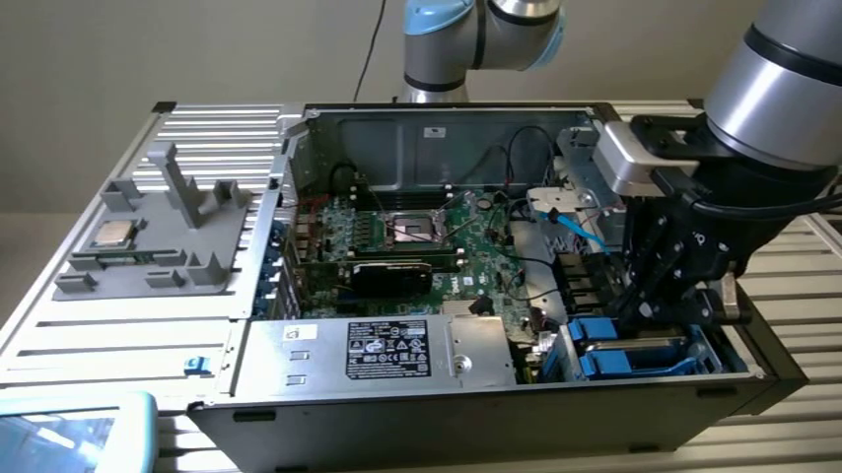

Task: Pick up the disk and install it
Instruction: 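Insert the second disk wire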

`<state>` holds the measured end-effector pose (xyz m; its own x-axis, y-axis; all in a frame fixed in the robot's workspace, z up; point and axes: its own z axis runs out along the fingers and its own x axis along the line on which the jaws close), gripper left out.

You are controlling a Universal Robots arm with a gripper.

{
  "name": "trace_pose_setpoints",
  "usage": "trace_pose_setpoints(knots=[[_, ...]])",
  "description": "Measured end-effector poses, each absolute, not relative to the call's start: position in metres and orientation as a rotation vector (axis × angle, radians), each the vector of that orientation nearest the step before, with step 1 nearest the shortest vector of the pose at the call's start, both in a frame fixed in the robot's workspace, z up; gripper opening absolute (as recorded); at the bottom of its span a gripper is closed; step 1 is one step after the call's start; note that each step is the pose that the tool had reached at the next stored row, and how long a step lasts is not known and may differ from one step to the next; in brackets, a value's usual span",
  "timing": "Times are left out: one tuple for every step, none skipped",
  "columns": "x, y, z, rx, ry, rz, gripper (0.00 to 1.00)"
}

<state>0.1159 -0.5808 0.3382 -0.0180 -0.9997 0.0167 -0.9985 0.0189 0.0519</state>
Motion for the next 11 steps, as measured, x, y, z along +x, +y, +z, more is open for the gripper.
trace_pose_setpoints(knots=[[0.1161, -0.5808, 0.3381, 2.167, -2.207, -0.039, 0.16], [0.1162, -0.5811, 0.3381, 2.167, -2.208, -0.039, 0.16], [0.1162, -0.5814, 0.3378, 2.166, -2.208, -0.04, 0.16], [0.1163, -0.5817, 0.3374, 2.166, -2.209, -0.04, 0.16], [0.1163, -0.5818, 0.337, 2.166, -2.209, -0.04, 0.16], [0.1163, -0.582, 0.3366, 2.165, -2.21, -0.04, 0.16], [0.1163, -0.582, 0.3365, 2.165, -2.21, -0.04, 0.16], [0.1163, -0.582, 0.3363, 2.164, -2.21, -0.04, 0.16], [0.1163, -0.5821, 0.3361, 2.164, -2.211, -0.04, 0.16], [0.1163, -0.5821, 0.3359, 2.163, -2.211, -0.04, 0.16], [0.1163, -0.5821, 0.3359, 2.163, -2.212, -0.04, 0.16]])
